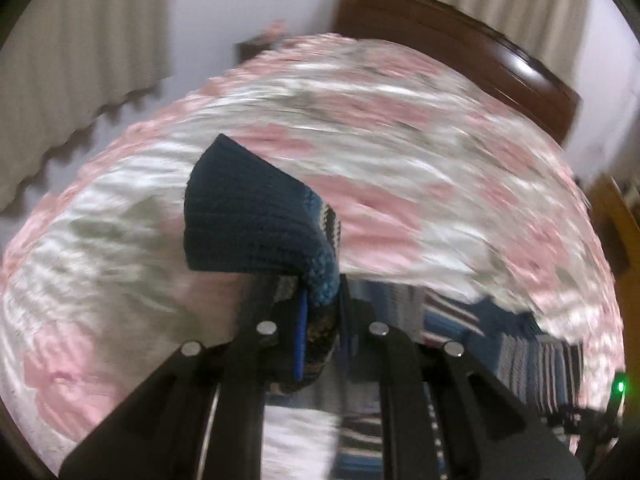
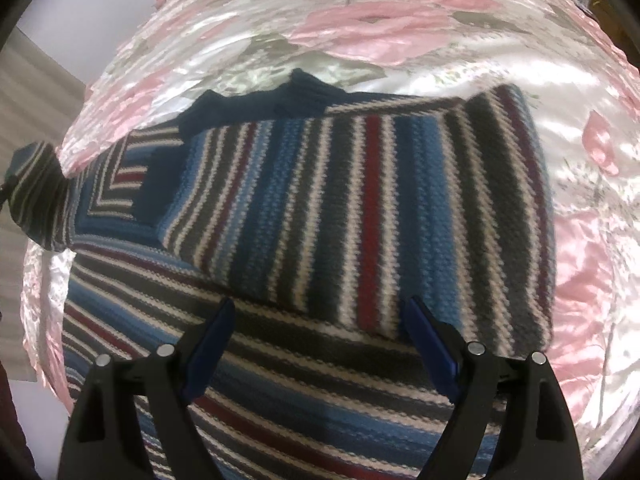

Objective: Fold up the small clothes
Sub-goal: 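Grasp the other navy sleeve cuff with the left tool and lift, then lay the sleeve across the sweater body with the left tool, release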

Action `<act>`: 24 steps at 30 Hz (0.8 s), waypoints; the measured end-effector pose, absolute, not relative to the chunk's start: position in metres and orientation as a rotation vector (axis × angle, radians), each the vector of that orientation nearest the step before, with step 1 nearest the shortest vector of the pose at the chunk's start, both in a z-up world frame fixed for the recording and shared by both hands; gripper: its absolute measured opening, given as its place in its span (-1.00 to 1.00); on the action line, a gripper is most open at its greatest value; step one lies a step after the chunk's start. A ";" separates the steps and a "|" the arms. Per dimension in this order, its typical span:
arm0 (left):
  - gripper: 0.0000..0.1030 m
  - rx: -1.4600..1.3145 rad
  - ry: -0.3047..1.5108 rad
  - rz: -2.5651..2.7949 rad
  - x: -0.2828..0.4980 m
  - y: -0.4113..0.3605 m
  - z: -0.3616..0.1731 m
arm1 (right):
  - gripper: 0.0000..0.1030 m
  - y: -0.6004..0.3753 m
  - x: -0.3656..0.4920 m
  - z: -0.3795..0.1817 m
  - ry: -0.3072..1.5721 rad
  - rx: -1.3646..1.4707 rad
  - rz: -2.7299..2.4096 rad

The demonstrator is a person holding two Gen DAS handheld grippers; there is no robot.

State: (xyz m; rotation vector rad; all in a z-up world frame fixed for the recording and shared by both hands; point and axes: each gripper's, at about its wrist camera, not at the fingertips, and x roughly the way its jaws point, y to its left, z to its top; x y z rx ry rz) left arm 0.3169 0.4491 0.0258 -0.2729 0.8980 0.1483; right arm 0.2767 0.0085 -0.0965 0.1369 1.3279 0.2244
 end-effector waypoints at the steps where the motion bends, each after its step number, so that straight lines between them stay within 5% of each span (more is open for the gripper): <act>1: -0.77 -0.268 0.911 0.120 0.319 0.434 0.023 | 0.68 0.005 0.276 -0.097 1.328 0.138 0.221; 15: -0.74 -0.267 1.090 -0.139 0.335 0.267 -0.069 | 0.68 -0.019 0.275 -0.102 1.328 0.152 0.217; 18: -0.42 -0.228 1.150 -0.124 0.337 0.251 -0.094 | 0.69 -0.019 0.274 -0.105 1.335 0.149 0.216; 19: -0.15 -0.230 1.177 -0.127 0.336 0.250 -0.100 | 0.70 -0.018 0.274 -0.105 1.336 0.140 0.216; 24: 0.01 -0.273 1.176 -0.182 0.313 0.263 -0.081 | 0.70 -0.011 0.274 -0.104 1.344 0.096 0.210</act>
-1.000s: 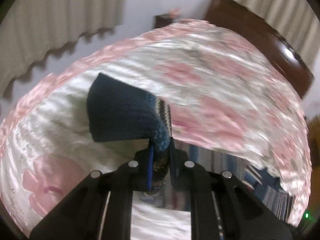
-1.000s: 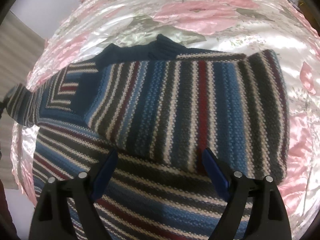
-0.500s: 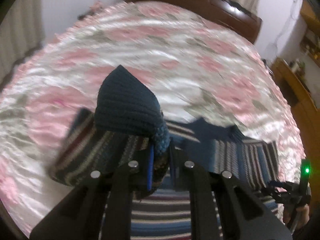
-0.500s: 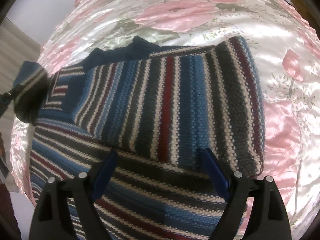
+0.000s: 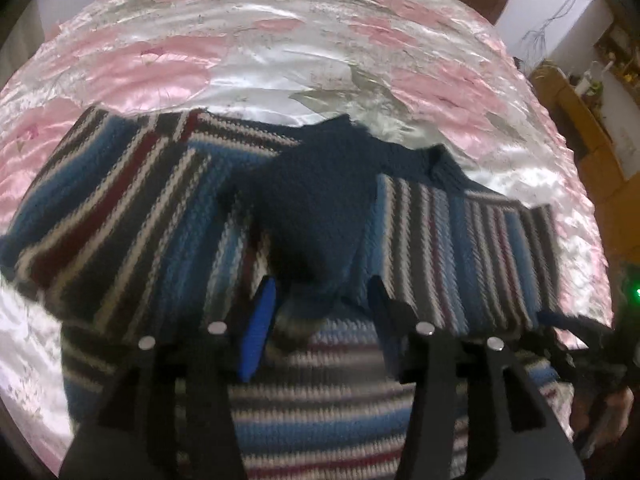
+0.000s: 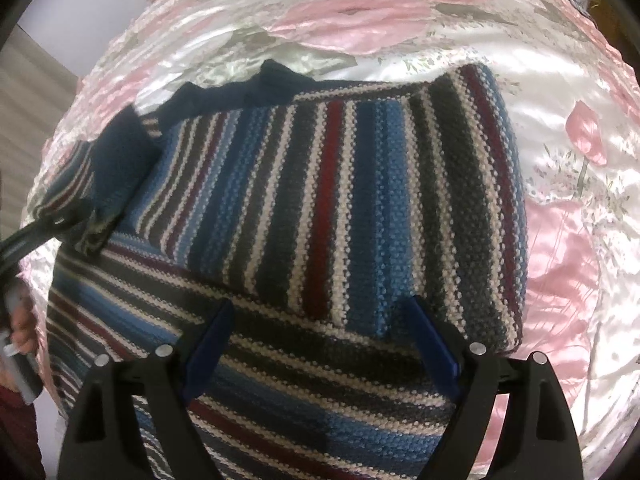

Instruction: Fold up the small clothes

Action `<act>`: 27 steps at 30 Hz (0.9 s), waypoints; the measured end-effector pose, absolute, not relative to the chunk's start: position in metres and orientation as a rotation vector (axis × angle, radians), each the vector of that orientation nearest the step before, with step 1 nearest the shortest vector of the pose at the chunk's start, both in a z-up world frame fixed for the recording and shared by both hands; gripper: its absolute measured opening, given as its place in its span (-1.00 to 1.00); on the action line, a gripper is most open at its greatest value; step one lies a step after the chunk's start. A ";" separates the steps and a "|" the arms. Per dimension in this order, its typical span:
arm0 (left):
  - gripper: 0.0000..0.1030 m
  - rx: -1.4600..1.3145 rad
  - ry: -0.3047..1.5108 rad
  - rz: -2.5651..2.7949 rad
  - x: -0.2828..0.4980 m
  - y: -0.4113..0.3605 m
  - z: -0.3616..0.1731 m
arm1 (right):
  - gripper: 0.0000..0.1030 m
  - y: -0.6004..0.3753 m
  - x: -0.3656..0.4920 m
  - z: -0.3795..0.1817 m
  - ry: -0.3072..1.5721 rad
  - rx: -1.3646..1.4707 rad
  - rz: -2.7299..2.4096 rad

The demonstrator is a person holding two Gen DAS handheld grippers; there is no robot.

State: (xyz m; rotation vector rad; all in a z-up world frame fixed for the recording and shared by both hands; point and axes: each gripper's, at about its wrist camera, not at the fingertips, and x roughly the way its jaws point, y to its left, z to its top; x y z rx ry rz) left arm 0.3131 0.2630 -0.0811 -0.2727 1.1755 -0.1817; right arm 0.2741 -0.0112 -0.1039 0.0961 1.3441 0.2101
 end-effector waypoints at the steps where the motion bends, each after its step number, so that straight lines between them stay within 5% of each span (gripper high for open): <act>1: 0.11 -0.273 1.151 -0.185 0.308 0.270 -0.070 | 0.70 -0.010 0.274 -0.101 1.343 0.098 0.214; 5: 0.37 -0.202 1.046 -0.092 0.303 0.309 -0.026 | 0.70 -0.001 0.278 -0.092 1.334 0.109 0.246; 17: 0.37 -0.098 1.340 0.090 0.339 0.363 -0.125 | 0.67 0.061 0.306 -0.091 1.376 0.151 0.348; 27: 0.49 -0.259 1.244 0.038 0.330 0.391 -0.099 | 0.53 0.092 0.324 -0.117 1.426 0.239 0.425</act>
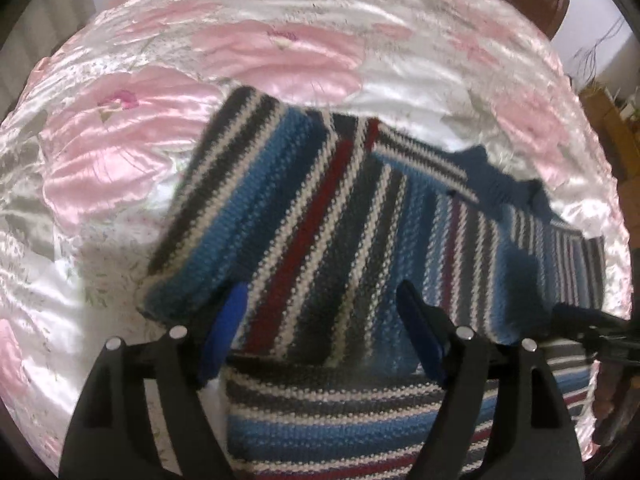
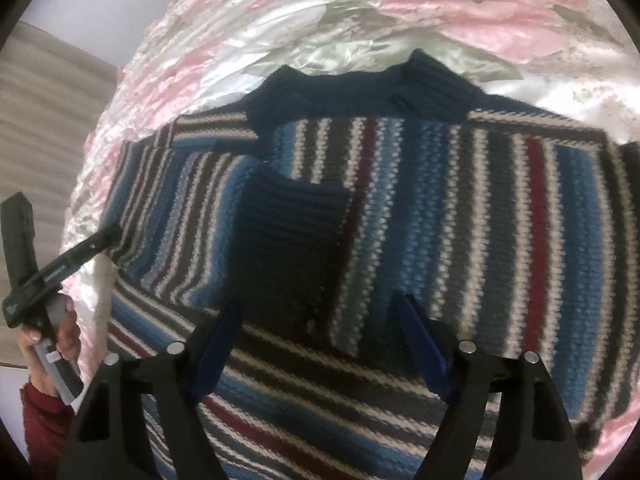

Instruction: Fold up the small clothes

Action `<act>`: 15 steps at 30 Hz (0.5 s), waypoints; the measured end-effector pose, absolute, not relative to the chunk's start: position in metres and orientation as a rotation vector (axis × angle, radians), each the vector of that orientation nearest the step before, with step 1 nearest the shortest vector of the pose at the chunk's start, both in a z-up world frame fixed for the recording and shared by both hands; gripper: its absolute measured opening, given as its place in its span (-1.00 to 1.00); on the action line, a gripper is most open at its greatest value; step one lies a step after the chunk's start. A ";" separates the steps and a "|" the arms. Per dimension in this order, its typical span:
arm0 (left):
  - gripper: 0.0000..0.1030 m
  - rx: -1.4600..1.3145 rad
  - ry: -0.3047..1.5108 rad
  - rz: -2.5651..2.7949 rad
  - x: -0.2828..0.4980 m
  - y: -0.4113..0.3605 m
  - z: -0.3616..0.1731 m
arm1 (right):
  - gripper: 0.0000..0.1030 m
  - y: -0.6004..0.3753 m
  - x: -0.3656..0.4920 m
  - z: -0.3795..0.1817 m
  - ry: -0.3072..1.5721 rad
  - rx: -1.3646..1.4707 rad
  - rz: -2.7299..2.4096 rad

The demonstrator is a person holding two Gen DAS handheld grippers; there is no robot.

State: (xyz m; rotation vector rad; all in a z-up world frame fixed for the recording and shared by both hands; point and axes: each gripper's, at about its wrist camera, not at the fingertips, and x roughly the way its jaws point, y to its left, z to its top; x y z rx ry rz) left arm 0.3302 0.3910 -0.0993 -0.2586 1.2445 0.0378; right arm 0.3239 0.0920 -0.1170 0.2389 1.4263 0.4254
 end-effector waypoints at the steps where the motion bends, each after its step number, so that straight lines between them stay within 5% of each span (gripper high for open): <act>1: 0.49 -0.261 1.240 0.040 0.327 0.389 -0.094 | 0.52 0.093 0.325 -0.119 1.426 0.260 0.435; 5: 0.49 -0.270 1.226 0.045 0.331 0.390 -0.087 | 0.39 0.103 0.331 -0.127 1.438 0.288 0.452; 8: 0.49 -0.256 1.213 0.057 0.330 0.390 -0.084 | 0.07 0.107 0.335 -0.131 1.447 0.318 0.465; 12: 0.52 -0.251 1.196 0.058 0.329 0.389 -0.080 | -0.63 0.110 0.339 -0.131 1.440 0.295 0.468; 15: 0.52 -0.288 1.181 0.039 0.329 0.395 -0.073 | -0.78 0.108 0.339 -0.118 1.390 0.276 0.500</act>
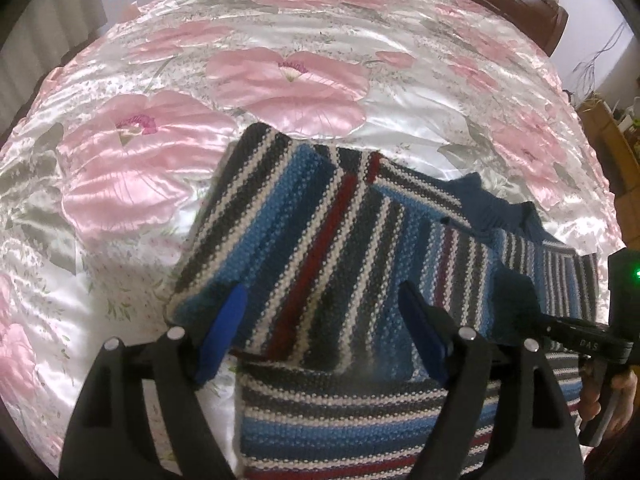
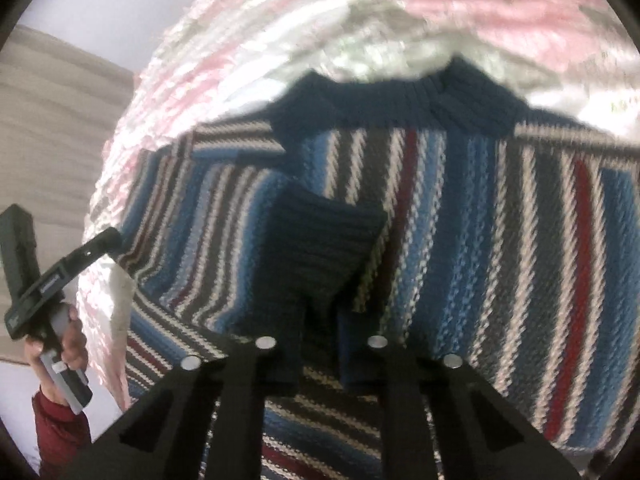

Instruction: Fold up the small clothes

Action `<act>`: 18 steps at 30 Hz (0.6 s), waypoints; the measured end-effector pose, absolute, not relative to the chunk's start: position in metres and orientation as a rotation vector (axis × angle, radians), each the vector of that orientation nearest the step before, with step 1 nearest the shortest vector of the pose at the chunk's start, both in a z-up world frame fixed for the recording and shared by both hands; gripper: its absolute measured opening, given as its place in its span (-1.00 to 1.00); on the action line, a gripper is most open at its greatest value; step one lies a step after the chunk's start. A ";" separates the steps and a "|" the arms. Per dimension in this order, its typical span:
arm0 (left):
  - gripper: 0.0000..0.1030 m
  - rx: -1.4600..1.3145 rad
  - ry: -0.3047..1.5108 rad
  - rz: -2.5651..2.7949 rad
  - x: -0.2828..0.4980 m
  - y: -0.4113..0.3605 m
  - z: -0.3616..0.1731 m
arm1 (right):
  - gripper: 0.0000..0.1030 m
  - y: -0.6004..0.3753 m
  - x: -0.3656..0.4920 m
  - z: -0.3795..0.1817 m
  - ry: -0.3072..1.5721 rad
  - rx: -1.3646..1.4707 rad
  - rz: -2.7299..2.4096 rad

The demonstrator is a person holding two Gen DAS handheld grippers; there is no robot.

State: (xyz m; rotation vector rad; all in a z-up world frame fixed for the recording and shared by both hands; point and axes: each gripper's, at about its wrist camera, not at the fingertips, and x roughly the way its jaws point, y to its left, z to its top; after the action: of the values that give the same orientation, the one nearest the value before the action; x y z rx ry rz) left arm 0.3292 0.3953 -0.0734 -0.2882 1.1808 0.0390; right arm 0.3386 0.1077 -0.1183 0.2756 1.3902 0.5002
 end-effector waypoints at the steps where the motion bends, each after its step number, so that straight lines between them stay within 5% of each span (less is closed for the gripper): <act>1: 0.53 -0.302 1.171 0.045 0.329 0.399 -0.071 | -0.81 0.105 0.338 -0.111 1.367 0.276 0.510; 10: 0.56 -0.254 1.177 0.104 0.332 0.405 -0.071 | -0.88 0.045 0.331 -0.057 1.215 0.257 0.440; 18: 0.56 -0.197 1.264 0.103 0.348 0.382 -0.107 | -0.87 0.010 0.335 -0.100 1.304 0.232 0.325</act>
State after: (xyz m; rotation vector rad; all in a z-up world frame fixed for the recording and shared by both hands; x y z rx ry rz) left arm 0.3482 0.3825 -0.1070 -0.1966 1.2640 0.1035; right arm 0.3355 0.0104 -0.0998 0.2321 1.3041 0.3248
